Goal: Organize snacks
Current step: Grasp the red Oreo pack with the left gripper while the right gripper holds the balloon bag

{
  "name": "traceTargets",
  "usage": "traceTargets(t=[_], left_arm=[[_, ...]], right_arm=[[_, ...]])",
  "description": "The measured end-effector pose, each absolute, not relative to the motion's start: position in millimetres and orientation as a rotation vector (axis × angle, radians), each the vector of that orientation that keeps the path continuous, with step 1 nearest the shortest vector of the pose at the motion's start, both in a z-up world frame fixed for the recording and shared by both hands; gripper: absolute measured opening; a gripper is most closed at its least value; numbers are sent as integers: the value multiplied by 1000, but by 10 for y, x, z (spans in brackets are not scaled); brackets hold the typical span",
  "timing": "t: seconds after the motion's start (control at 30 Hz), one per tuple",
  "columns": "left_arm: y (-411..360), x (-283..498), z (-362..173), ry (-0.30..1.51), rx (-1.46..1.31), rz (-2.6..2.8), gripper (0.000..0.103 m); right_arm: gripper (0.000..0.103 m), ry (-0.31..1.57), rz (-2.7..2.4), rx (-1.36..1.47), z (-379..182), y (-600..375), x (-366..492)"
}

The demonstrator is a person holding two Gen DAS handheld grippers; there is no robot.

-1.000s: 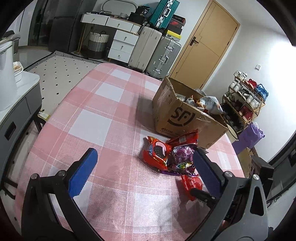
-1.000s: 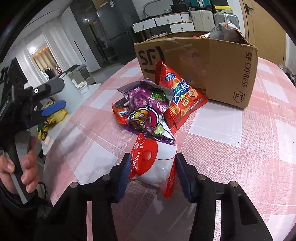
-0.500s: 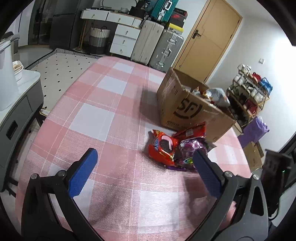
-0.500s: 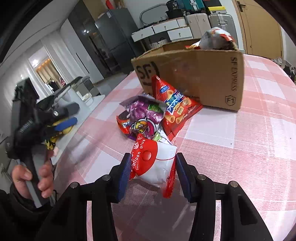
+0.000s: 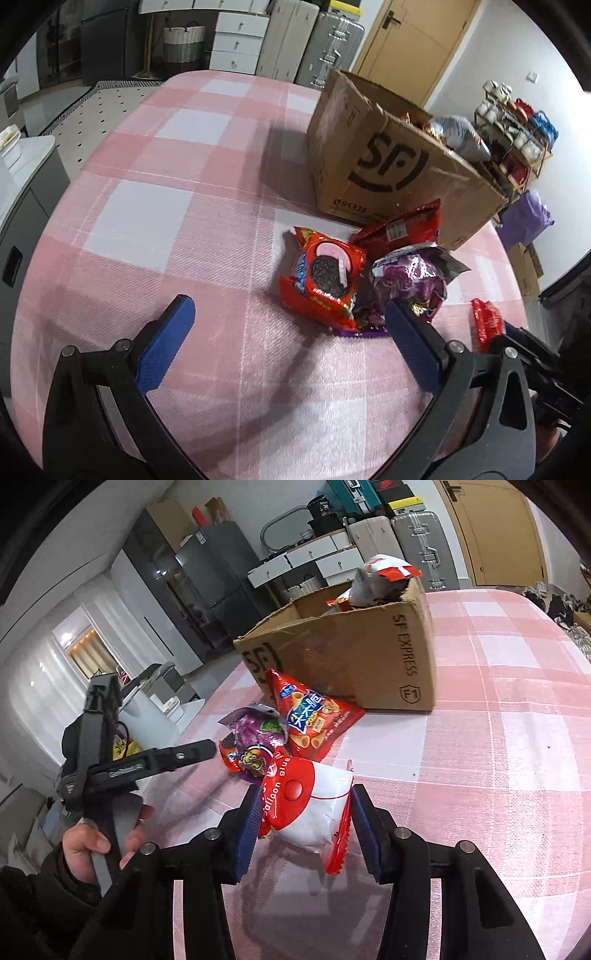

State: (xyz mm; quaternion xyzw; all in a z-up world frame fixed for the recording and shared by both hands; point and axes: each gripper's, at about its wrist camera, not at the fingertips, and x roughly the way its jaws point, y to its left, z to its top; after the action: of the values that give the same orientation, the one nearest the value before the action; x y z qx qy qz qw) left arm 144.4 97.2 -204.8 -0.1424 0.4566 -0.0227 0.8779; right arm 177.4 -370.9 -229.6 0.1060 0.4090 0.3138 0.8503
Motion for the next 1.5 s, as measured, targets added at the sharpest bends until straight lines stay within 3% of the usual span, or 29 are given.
traceTargets(t=[0.6,0.8,0.9,1.13,1.5], left_arm=[[944,1874,-2174,981,-209,-38,103],[949,1953,-2250,998,-190,-44,97],[932,1969,-2262,993,-182,-59,85],[881,1893,-2238,971,-127,-44,43],[985,1617,-2044,931,-145,-31,41]], right_arm=[[48,860,655,273,-2284,-3878,1725],[48,863,656,283,-2271,-3898,1721],[48,865,656,284,-2280,-3889,1727],[48,865,655,284,-2280,-3884,1725],[48,856,670,288,-2223,-3848,1668]])
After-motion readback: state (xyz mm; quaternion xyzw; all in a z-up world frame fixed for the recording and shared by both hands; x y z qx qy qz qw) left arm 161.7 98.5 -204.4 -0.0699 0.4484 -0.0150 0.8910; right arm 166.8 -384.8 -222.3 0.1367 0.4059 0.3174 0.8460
